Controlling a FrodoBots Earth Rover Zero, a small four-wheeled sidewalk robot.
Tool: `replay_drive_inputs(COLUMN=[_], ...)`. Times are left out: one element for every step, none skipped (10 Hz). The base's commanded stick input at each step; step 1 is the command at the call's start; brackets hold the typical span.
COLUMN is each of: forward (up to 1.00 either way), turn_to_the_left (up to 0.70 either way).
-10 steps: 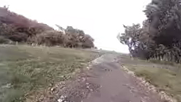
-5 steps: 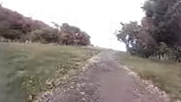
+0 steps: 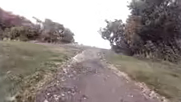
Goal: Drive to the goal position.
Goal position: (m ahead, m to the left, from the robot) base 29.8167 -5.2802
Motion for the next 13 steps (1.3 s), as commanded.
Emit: replay_drive_inputs(forward=[1.0,1.0,1.0,1.0,1.0,1.0,1.0,1.0,1.0,1.0,1.0,1.0,1.0], turn_to_the_left=[0.0,0.0,0.0,0.0,0.0,0.0,0.0,0.0,0.0,0.0,0.0,0.0,0.0])
